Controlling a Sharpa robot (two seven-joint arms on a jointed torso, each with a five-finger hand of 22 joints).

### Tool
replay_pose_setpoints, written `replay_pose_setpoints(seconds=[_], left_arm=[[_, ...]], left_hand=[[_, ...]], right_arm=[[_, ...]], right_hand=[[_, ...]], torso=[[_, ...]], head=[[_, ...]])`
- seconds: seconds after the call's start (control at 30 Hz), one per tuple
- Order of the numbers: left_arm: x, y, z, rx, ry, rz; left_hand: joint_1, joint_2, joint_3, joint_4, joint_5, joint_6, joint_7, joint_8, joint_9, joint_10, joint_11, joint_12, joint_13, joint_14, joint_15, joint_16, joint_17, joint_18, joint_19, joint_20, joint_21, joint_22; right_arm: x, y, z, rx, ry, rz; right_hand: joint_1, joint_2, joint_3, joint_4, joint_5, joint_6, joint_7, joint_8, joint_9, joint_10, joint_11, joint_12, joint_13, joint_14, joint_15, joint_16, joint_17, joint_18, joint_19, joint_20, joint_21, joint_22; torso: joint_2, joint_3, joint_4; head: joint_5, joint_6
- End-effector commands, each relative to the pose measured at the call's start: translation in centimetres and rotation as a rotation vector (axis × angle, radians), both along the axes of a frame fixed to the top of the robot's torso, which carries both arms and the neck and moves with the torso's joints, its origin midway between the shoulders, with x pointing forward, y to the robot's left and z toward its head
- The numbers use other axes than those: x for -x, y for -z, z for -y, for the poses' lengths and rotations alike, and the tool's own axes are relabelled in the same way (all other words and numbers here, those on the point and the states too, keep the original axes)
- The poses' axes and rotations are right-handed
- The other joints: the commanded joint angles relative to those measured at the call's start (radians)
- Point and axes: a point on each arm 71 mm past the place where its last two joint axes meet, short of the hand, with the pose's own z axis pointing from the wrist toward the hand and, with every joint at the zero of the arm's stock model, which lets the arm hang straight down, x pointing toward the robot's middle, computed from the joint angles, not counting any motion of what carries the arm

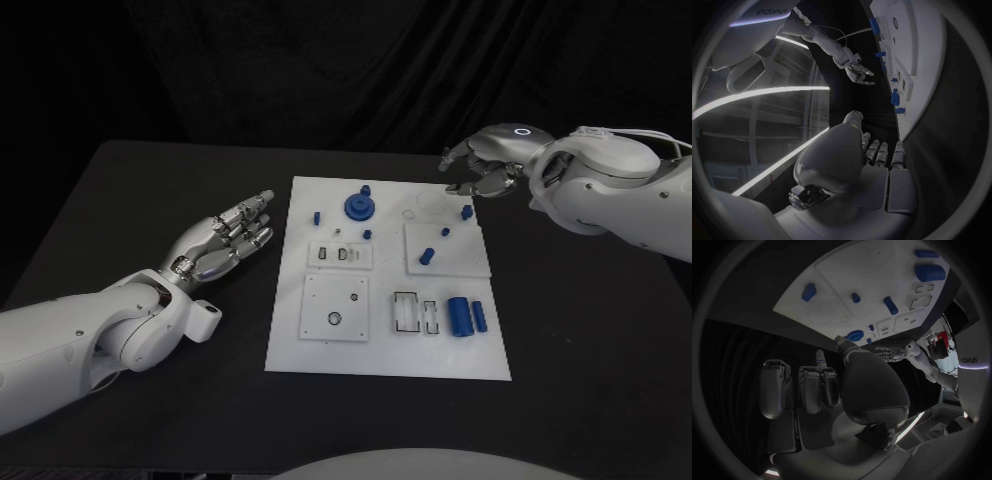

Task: Assemble the parts on the task board

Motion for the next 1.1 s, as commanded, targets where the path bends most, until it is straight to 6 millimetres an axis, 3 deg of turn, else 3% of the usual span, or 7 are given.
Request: replay_pose_setpoints(seconds=[0.03,0.47,0.57,1.1], left_arm=[[0.3,-1.1,0.4,0.092,0.045,0.128],[0.3,-1.1,0.5,0.094,0.05,0.126],[0.3,-1.1,0.5,0.094,0.051,0.125],[0.3,-1.0,0.5,0.095,0.052,0.123]], left_hand=[[-0.002,-0.006,0.005,-0.001,0.002,0.002,0.005,0.0,0.0,0.002,0.002,0.002,0.0,0.0,0.008,-0.004,-0.001,-0.006,0.001,0.006,-0.006,-0.002],[-0.003,-0.006,0.006,0.0,0.001,0.0,0.004,-0.001,0.0,0.002,0.002,0.002,-0.001,0.0,0.008,-0.004,-0.001,-0.006,0.001,0.006,-0.006,-0.002],[-0.003,-0.006,0.006,0.0,0.001,0.0,0.004,-0.001,0.0,0.002,0.002,0.002,-0.001,0.0,0.008,-0.004,-0.001,-0.006,0.001,0.006,-0.006,-0.002],[-0.003,-0.006,0.007,0.0,0.0,0.0,0.004,-0.001,0.0,0.002,0.003,0.002,-0.001,0.0,0.008,-0.004,-0.001,-0.006,0.001,0.006,-0.006,-0.002]], right_arm=[[0.4,0.7,1.2,0.017,0.011,0.002],[1.1,2.2,3.9,0.031,0.067,-0.029],[1.2,2.5,4.2,0.035,0.076,-0.039],[1.0,3.9,4.4,0.041,0.1,-0.059]], right_hand=[[-0.008,-0.001,-0.003,0.008,0.004,0.007,-0.004,0.001,-0.001,0.108,-0.001,0.003,0.263,0.098,0.0,0.007,0.25,-0.007,0.035,-0.002,0.006,0.211],[-0.008,-0.009,-0.008,0.024,0.005,0.016,-0.005,0.003,-0.001,0.108,-0.002,0.003,0.263,0.098,-0.003,0.008,0.251,-0.008,0.038,-0.004,0.01,0.213],[-0.005,-0.014,-0.01,0.031,0.005,0.025,-0.004,0.006,0.0,0.108,-0.001,0.003,0.263,0.097,-0.003,0.006,0.249,-0.008,0.037,-0.005,0.008,0.213],[0.035,-0.032,-0.012,0.049,0.006,0.069,-0.002,0.026,0.011,0.108,0.001,0.003,0.263,0.094,-0.004,0.0,0.241,-0.006,0.034,-0.006,0.0,0.212]], torso=[[-0.001,-0.0004,-0.0044],[-0.001,-0.0002,-0.0022],[0.0,0.0006,0.0025],[0.0,0.0002,0.0019]], head=[[0.008,-0.002],[0.007,-0.01],[0.002,-0.009],[0.002,-0.013]])
